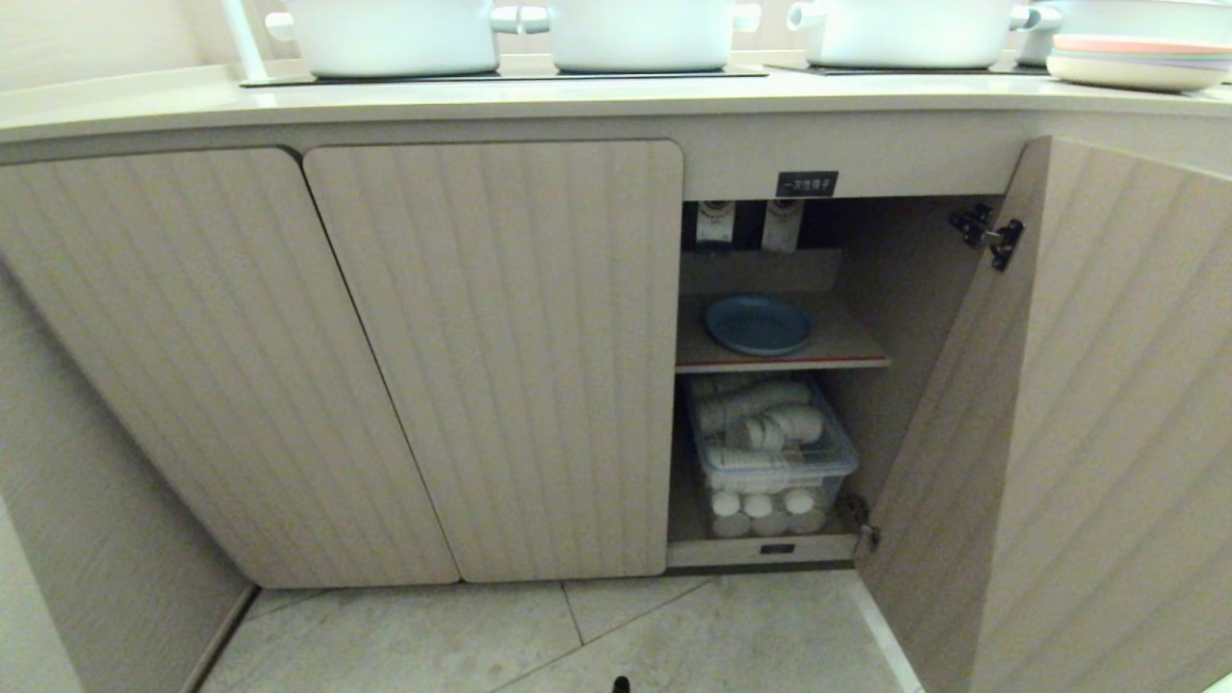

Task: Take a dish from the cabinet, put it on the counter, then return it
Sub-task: Take the plate from the cabinet

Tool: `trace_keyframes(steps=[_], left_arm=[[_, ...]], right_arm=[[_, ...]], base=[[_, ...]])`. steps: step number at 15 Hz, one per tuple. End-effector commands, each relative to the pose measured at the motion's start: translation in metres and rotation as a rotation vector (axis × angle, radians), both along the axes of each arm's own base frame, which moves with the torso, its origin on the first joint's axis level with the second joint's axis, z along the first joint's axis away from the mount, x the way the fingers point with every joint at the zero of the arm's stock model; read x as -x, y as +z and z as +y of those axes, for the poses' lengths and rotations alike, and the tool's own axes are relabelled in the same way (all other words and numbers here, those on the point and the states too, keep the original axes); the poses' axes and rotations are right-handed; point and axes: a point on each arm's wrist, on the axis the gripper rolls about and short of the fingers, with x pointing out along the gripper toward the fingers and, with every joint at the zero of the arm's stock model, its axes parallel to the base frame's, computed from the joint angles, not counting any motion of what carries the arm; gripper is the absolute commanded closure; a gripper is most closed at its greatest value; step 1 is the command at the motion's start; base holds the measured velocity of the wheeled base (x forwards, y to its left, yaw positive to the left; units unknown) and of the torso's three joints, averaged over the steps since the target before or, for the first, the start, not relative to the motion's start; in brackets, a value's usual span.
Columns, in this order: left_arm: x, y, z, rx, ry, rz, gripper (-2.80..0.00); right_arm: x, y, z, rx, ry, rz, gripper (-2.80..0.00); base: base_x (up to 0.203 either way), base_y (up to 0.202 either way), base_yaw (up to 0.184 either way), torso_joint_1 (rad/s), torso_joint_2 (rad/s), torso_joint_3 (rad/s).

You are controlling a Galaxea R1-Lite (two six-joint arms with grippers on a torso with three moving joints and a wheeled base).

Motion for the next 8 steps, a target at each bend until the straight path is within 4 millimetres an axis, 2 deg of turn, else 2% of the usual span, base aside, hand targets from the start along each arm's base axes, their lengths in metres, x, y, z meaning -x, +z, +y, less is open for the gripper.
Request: trace_keyframes(steps=[1,8], left_arm=[[0.0,0.0,0.0,0.0,0.0,0.0,0.0],[0.0,0.0,0.0,0.0,0.002,0.0,0.0]], right_arm=[[0.0001,0.0001,0.0,-0.001,0.0,-0.001,0.0],[0.0001,0.0001,0.0,-0.001,0.0,-0.001,0.0]], base=[[0.0,0.0,0.0,0.0,0.0,0.0],[0.0,0.0,0.0,0.0,0.0,0.0]])
